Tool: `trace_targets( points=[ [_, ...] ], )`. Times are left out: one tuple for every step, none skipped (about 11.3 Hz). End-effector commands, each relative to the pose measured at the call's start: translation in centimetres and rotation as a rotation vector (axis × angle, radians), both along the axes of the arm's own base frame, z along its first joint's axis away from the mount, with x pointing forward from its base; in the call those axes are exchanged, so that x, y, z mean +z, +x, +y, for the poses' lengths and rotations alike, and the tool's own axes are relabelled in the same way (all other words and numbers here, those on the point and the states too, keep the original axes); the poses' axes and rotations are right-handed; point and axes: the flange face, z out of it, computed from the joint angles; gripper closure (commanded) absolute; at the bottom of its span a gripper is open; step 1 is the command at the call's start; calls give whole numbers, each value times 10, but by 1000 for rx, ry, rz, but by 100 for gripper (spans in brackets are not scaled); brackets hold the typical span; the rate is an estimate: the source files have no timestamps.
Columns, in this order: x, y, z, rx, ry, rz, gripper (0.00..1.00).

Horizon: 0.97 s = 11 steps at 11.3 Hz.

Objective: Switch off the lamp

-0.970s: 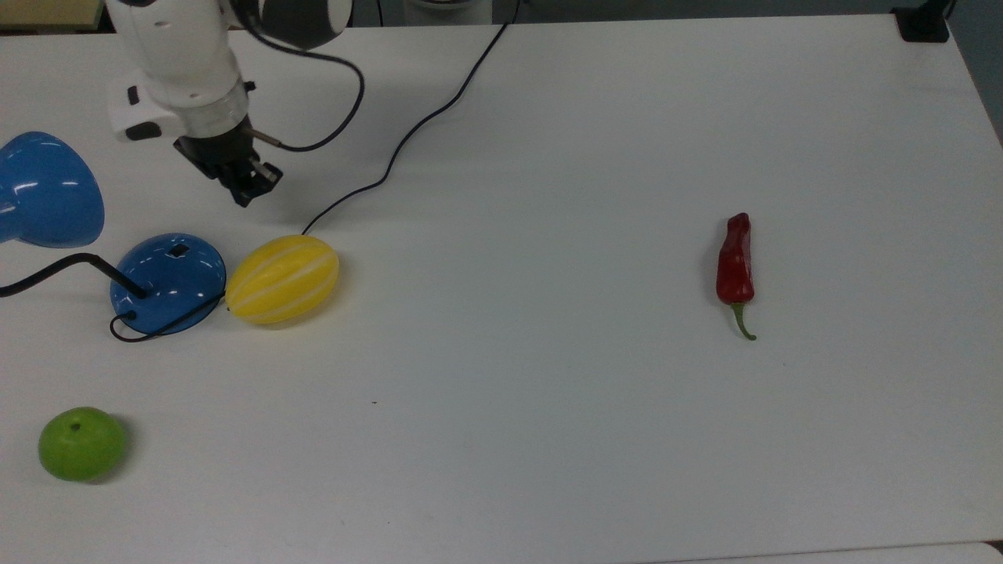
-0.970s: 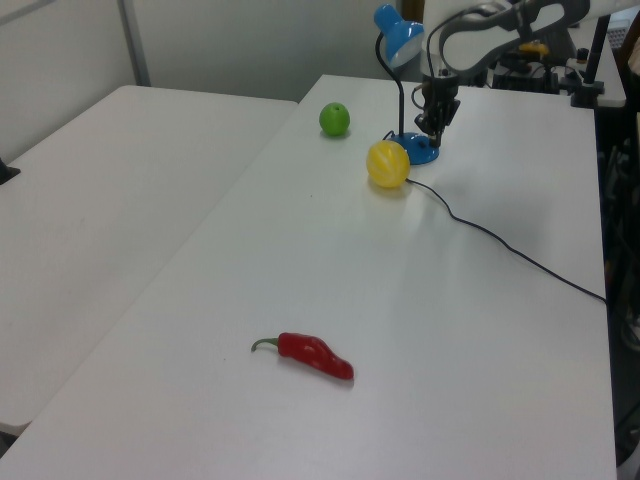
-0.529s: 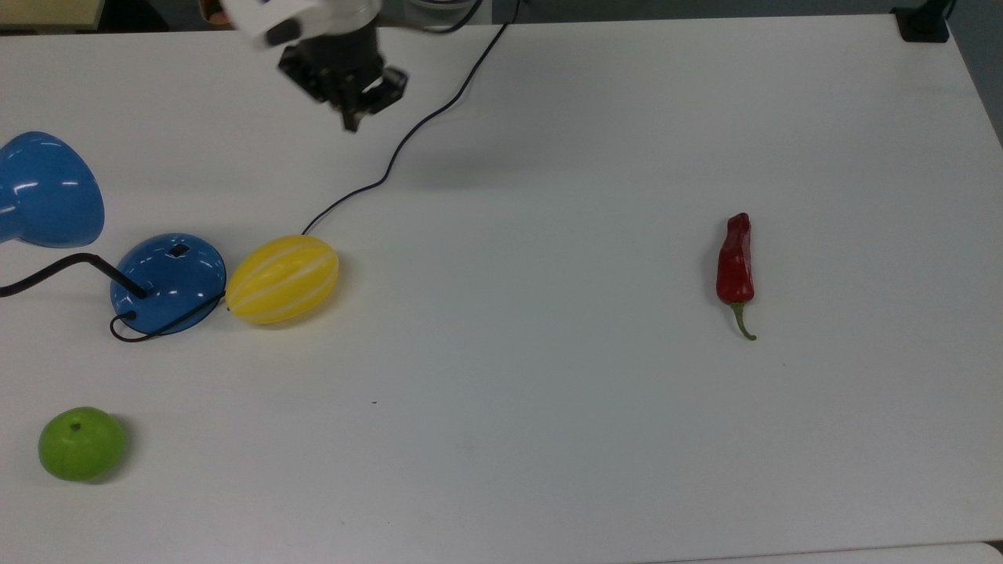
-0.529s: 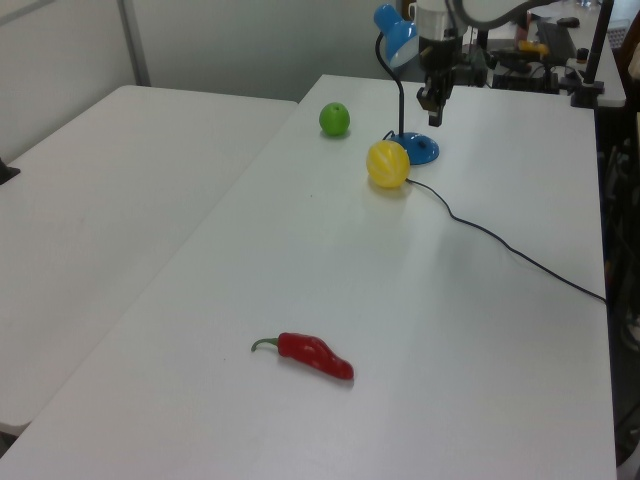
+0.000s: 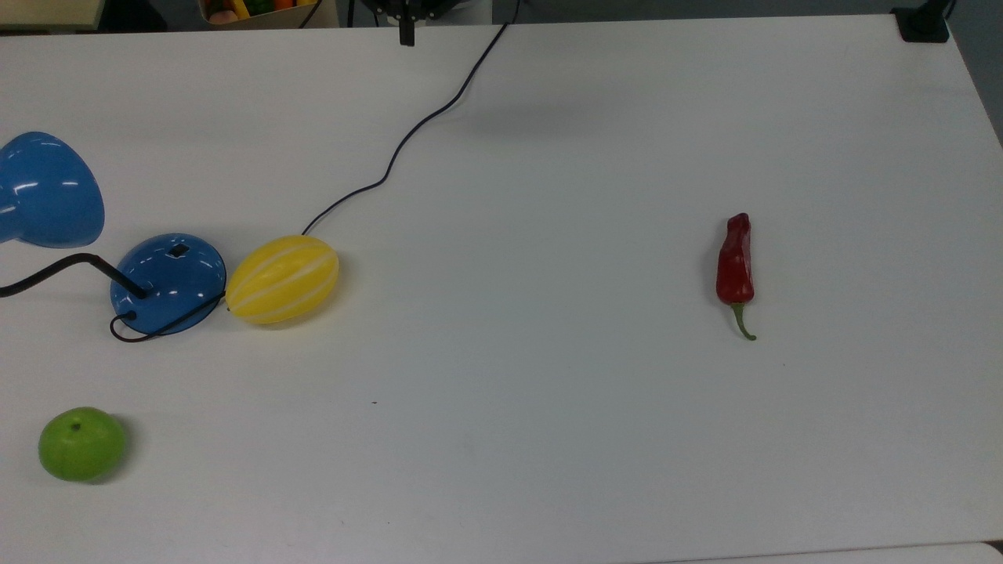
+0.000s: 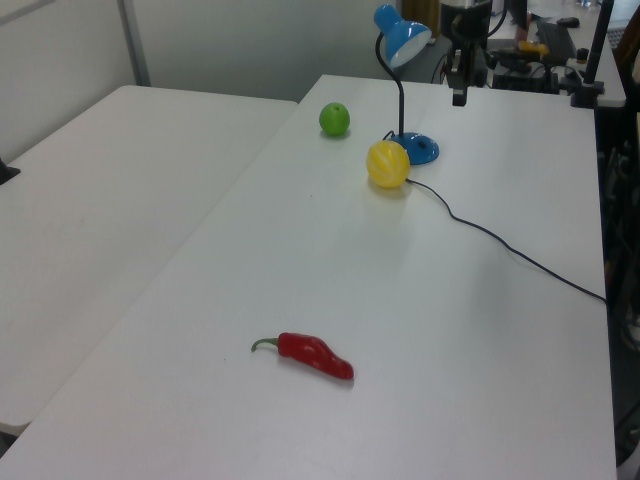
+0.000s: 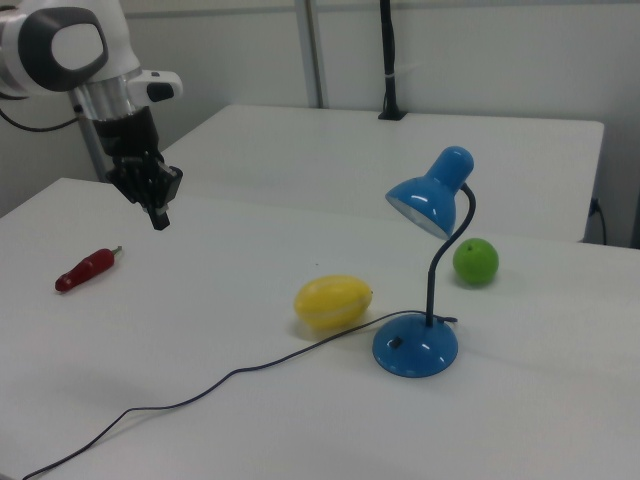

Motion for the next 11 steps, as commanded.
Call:
trace_targets(
  points=[
    [11, -9, -7, 15, 22, 12, 35],
    [12, -10, -5, 20, 21, 9, 10],
    [15, -9, -5, 21, 21, 4, 4],
    [21, -9, -5, 20, 22, -6, 0],
    [22, -8, -8, 18, 23, -8, 0],
    [24, -8, -9, 15, 23, -11, 0],
    [31, -7, -11, 9, 24, -25, 0],
    [35, -7, -13, 5, 23, -28, 0],
    [34, -7, -13, 1, 24, -26, 0],
    [34, -8, -13, -2, 24, -20, 0],
    [33, -8, -12, -1, 23, -12, 0]
  ],
)
